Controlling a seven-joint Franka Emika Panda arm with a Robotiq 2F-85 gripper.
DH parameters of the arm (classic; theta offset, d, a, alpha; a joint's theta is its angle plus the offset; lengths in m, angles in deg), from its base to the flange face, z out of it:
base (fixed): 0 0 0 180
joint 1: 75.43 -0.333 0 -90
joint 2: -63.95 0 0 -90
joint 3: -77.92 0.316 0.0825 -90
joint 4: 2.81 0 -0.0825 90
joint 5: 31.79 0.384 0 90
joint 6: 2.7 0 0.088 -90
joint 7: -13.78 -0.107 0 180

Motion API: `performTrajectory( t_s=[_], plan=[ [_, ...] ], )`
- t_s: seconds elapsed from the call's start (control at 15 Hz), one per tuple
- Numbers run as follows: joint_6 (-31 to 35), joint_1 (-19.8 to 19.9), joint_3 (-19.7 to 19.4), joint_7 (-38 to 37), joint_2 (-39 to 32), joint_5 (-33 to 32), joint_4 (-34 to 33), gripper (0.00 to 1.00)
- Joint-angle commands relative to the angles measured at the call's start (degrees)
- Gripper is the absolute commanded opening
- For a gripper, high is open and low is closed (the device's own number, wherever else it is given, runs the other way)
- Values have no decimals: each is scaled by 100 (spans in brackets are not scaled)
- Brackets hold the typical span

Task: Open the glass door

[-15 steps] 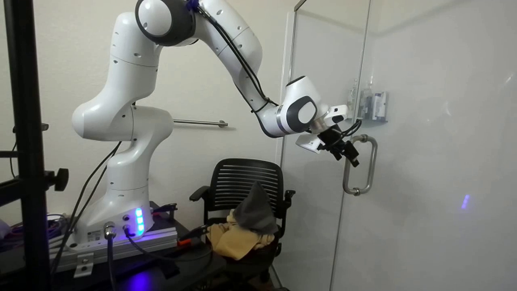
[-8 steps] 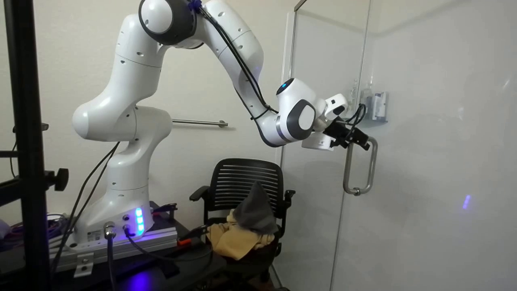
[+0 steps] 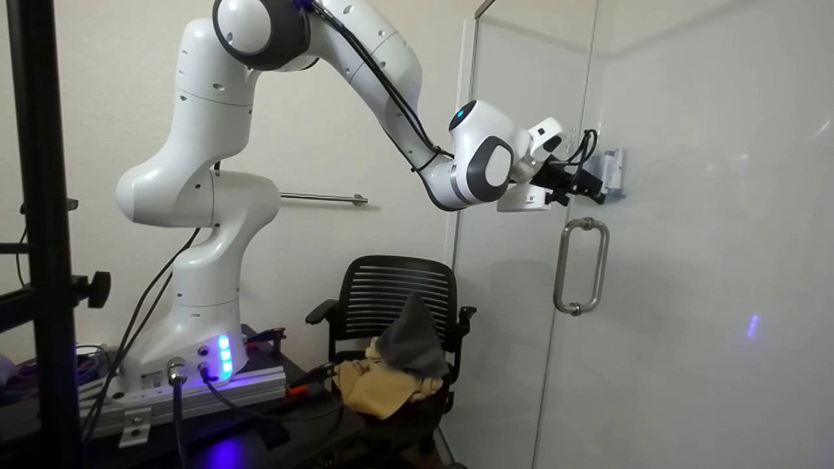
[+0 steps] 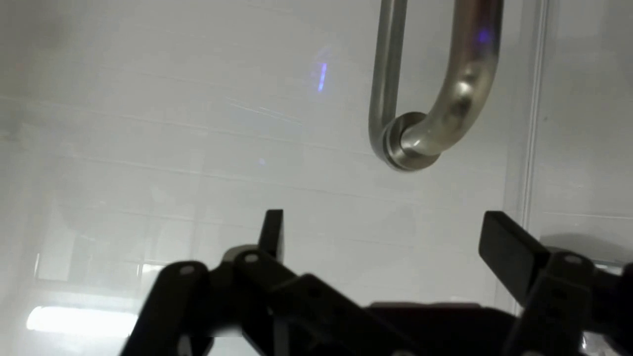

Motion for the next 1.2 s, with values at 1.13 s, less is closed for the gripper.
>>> performTrajectory(
  t_s=[1.13],
  plan=[
    [-61, -28, -112, 255, 1728, -803, -95, 74]
  ],
)
